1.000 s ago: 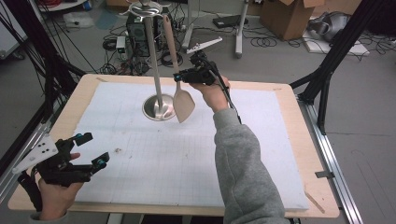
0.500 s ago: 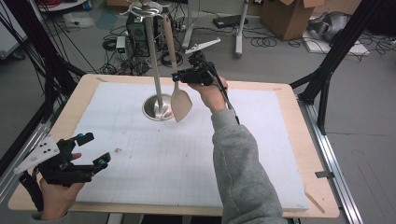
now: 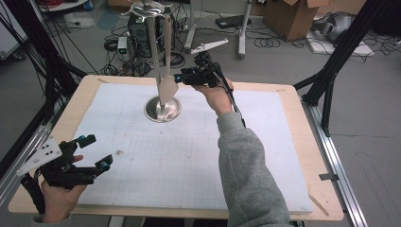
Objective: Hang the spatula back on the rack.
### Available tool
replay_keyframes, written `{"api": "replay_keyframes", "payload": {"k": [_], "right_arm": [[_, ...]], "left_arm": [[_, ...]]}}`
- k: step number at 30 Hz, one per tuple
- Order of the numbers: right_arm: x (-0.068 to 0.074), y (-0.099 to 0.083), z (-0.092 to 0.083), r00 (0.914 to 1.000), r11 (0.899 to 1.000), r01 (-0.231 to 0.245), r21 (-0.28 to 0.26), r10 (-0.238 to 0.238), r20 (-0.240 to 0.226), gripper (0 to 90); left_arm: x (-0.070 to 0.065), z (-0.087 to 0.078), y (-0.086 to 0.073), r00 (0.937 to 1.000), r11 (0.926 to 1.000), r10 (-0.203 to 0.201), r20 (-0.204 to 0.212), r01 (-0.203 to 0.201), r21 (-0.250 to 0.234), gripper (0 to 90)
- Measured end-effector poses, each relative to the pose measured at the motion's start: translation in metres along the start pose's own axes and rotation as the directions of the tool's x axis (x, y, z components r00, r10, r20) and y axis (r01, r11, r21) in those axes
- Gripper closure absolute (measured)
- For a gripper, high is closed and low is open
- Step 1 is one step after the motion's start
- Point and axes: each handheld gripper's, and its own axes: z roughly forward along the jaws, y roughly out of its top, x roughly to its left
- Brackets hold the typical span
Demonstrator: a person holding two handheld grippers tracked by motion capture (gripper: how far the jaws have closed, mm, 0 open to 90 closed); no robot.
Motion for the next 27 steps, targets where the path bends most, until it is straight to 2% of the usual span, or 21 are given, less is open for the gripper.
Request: {"api": "replay_keyframes", "payload": {"k": [9, 12, 17, 18, 27], "right_arm": [[-0.002, -0.013, -0.009, 0.9979, 0.999, 0.019, -0.033, -0.017, 0.062, 30.0], [-0.003, -0.017, -0.013, 0.998, 1.0, 0.016, -0.02, -0.015, 0.061, 24.8], [-0.002, -0.02, -0.021, 0.9975, 0.999, 0.022, -0.028, -0.02, 0.068, 21.4], [-0.003, -0.02, -0.023, 0.9973, 0.998, 0.043, -0.044, -0.04, 0.062, 21.3], [0.003, -0.032, -0.039, 0.9975, 0.997, 0.057, -0.056, -0.054, 0.046, 21.3]], "left_arm": [[0.002, 0.001, -0.001, 1.0, 1.0, -0.005, -0.005, 0.005, 0.0, 7.4], [0.002, 0.002, -0.001, 1.0, 1.0, -0.005, -0.005, 0.005, 0.003, 7.4], [0.006, 0.002, -0.002, 0.9998, 0.9999, -0.009, -0.018, 0.009, 0.009, 7.4], [0.007, 0.001, -0.002, 0.9998, 0.9999, -0.012, -0.018, 0.012, 0.004, 7.4], [0.016, 0.0, 0.003, 0.9994, 0.9996, -0.02, -0.027, 0.02, -0.021, 7.4]]}}
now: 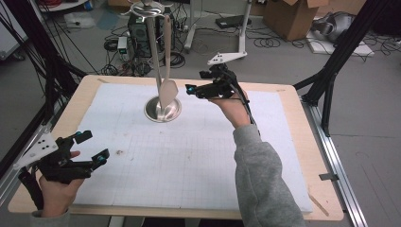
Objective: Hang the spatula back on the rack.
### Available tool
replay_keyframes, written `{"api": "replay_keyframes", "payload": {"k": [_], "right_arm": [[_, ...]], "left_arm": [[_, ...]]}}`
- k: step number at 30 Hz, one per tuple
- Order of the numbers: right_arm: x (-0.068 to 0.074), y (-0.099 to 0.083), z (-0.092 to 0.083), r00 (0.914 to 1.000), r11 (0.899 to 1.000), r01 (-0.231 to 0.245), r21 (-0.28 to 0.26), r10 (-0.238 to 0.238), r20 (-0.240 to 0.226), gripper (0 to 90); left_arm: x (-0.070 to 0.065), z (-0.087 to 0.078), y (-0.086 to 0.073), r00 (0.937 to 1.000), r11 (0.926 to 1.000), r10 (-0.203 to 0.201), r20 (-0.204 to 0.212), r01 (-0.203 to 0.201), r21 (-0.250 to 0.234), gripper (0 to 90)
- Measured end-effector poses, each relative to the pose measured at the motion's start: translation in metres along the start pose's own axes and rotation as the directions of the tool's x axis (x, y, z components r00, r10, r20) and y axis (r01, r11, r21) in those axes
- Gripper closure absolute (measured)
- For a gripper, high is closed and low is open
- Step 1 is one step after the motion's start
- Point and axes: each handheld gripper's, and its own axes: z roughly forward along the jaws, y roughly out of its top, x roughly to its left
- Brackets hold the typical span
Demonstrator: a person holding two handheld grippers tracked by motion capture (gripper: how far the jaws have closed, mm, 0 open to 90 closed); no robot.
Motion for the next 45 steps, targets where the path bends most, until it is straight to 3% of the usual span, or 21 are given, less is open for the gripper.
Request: {"api": "replay_keyframes", "payload": {"k": [7, 20, 32, 45], "right_arm": [[-0.001, -0.014, -0.02, 0.9998, 1.0, 0.001, -0.026, 0.0, 0.018, 21.2], [-0.015, -0.046, -0.06, 0.9969, 0.995, -0.058, -0.077, 0.062, 0.05, 21.1], [-0.018, -0.069, -0.089, 0.9933, 0.992, -0.083, -0.095, 0.09, 0.072, 21.1], [-0.009, -0.09, -0.126, 0.9908, 0.994, -0.048, -0.102, 0.06, 0.121, 20.9]], "left_arm": [[0.005, -0.001, 0.001, 0.9999, 0.9999, -0.01, -0.008, 0.01, -0.009, 7.4], [0.004, 0.005, -0.002, 0.9999, 0.9999, -0.011, -0.012, 0.011, 0.01, 7.4], [0.004, 0.007, -0.002, 0.9999, 0.9999, -0.011, -0.009, 0.011, 0.013, 7.4], [0.003, 0.013, -0.004, 1.0, 0.9996, -0.007, -0.004, 0.007, 0.028, 7.4]]}}
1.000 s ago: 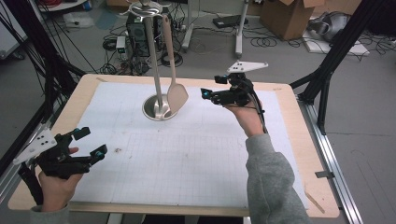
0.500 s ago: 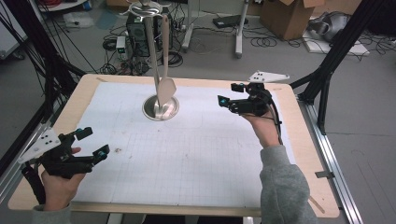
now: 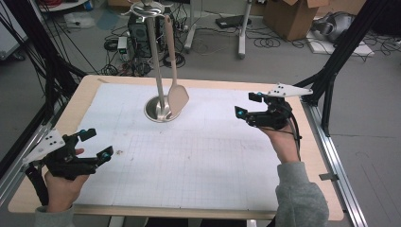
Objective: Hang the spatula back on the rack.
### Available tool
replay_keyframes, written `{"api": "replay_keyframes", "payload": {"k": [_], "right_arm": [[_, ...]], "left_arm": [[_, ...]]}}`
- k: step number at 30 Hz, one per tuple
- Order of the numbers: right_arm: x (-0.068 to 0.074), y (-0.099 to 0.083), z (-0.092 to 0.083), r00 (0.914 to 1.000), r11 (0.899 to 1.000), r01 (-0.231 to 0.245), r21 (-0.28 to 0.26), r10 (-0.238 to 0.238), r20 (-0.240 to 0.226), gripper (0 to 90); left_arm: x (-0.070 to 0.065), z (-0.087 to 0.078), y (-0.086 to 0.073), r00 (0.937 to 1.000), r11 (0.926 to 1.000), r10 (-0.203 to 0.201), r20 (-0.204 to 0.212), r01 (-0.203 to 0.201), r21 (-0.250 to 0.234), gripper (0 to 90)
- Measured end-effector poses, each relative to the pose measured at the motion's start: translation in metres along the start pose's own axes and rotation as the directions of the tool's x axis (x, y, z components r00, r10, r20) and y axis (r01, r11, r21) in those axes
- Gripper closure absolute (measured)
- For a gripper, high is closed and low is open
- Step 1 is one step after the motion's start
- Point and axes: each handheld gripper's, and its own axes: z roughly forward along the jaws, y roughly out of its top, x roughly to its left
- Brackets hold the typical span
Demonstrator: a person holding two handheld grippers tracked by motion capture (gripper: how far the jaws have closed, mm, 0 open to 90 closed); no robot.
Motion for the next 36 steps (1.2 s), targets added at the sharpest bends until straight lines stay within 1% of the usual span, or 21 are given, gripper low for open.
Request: {"api": "replay_keyframes", "payload": {"k": [1, 3, 7, 8, 10, 14, 17, 21, 22, 24, 26, 32, 36], "right_arm": [[-0.001, -0.001, -0.002, 1.0, 1.0, 0.007, -0.002, -0.007, 0.002, 20.8], [-0.001, -0.005, -0.006, 1.0, 1.0, -0.004, -0.006, 0.004, 0.001, 19.8], [0.0, -0.013, -0.014, 1.0, 1.0, 0.007, -0.008, -0.007, 0.005, 18.6], [0.001, -0.014, -0.016, 1.0, 1.0, 0.004, -0.004, -0.004, 0.006, 18.6], [0.001, -0.017, -0.02, 0.9999, 1.0, 0.008, -0.01, -0.008, 0.01, 18.0], [0.002, -0.021, -0.028, 0.9999, 1.0, -0.002, -0.029, 0.002, 0.013, 16.6], [0.003, -0.024, -0.032, 0.9996, 1.0, 0.009, -0.027, -0.008, 0.028, 16.4], [0.006, -0.03, -0.034, 0.9992, 1.0, 0.016, -0.008, -0.015, 0.036, 16.0], [0.007, -0.031, -0.035, 0.9993, 1.0, 0.008, -0.003, -0.008, 0.035, 15.9], [0.008, -0.033, -0.036, 0.9992, 1.0, 0.012, -0.004, -0.012, 0.038, 15.9], [0.01, -0.036, -0.038, 0.9986, 1.0, 0.006, 0.0, -0.006, 0.052, 15.9], [0.013, -0.045, -0.044, 0.9968, 1.0, 0.003, -0.011, -0.002, 0.08, 15.9], [0.013, -0.05, -0.052, 0.9941, 0.999, -0.006, -0.039, 0.01, 0.108, 15.9]], "left_arm": [[0.0, 0.0, 0.0, 1.0, 1.0, 0.003, 0.0, -0.003, 0.004, 7.4], [0.0, 0.0, -0.001, 1.0, 1.0, 0.001, -0.001, -0.001, 0.004, 7.4], [0.0, 0.001, -0.001, 1.0, 1.0, 0.004, -0.004, -0.004, 0.005, 7.4], [0.0, 0.001, -0.001, 1.0, 1.0, 0.005, -0.005, -0.005, 0.006, 7.4], [0.0, 0.0, -0.001, 1.0, 1.0, 0.005, -0.006, -0.005, 0.006, 7.4], [0.0, 0.001, -0.002, 1.0, 1.0, 0.005, -0.006, -0.005, 0.007, 7.4], [0.0, 0.001, -0.002, 1.0, 1.0, 0.005, -0.007, -0.005, 0.007, 7.4], [0.0, 0.001, -0.002, 1.0, 1.0, 0.005, -0.007, -0.005, 0.008, 7.4], [0.0, 0.001, -0.002, 1.0, 1.0, 0.005, -0.008, -0.005, 0.008, 7.4], [0.0, 0.001, -0.002, 1.0, 1.0, 0.005, -0.007, -0.005, 0.008, 7.4], [0.0, 0.001, -0.002, 1.0, 0.9999, 0.006, -0.008, -0.005, 0.009, 7.4], [0.001, 0.0, -0.001, 0.9999, 1.0, 0.006, -0.009, -0.006, 0.006, 7.4], [0.001, -0.001, -0.001, 0.9999, 1.0, 0.006, -0.01, -0.006, 0.004, 7.4]]}}
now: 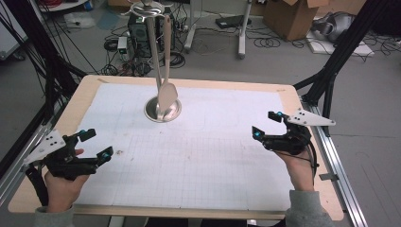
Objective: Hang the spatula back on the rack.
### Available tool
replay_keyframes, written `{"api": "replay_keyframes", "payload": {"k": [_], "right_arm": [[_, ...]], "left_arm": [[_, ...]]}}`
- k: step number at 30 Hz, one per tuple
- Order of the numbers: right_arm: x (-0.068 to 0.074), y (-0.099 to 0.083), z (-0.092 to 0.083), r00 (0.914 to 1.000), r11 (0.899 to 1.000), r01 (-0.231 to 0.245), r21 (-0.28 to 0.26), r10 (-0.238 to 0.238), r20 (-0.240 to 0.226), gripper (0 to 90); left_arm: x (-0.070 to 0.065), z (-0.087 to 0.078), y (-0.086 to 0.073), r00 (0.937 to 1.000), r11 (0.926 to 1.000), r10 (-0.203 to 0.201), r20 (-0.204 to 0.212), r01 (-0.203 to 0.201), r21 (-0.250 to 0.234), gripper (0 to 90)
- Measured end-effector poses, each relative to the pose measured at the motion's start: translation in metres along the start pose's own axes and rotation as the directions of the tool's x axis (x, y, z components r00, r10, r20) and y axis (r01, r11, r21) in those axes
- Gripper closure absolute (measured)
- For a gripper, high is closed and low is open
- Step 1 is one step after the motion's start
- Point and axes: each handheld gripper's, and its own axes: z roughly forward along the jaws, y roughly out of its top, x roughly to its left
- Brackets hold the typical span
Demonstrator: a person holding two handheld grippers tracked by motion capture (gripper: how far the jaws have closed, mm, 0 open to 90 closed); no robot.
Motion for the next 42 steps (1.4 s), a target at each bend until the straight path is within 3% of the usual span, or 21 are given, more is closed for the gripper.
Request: {"api": "replay_keyframes", "payload": {"k": [10, 21, 30, 42], "right_arm": [[0.001, -0.017, -0.014, 0.998, 1.0, -0.011, -0.014, 0.011, 0.063, 15.9], [0.004, -0.036, -0.03, 0.9911, 0.997, -0.027, -0.07, 0.036, 0.128, 15.9], [0.006, -0.052, -0.038, 0.982, 0.996, -0.053, -0.077, 0.066, 0.177, 15.9], [0.007, -0.075, -0.047, 0.9746, 0.992, -0.08, -0.099, 0.099, 0.201, 15.9]], "left_arm": [[0.0, -0.001, 0.0, 1.0, 1.0, 0.0, -0.003, 0.0, 0.0, 7.4], [0.0, -0.002, 0.0, 1.0, 1.0, -0.002, -0.005, 0.002, -0.002, 7.4], [0.0, -0.001, -0.001, 1.0, 1.0, -0.004, -0.006, 0.004, 0.001, 7.4], [0.001, 0.002, -0.003, 1.0, 0.9999, -0.001, -0.009, 0.001, 0.012, 7.4]]}}
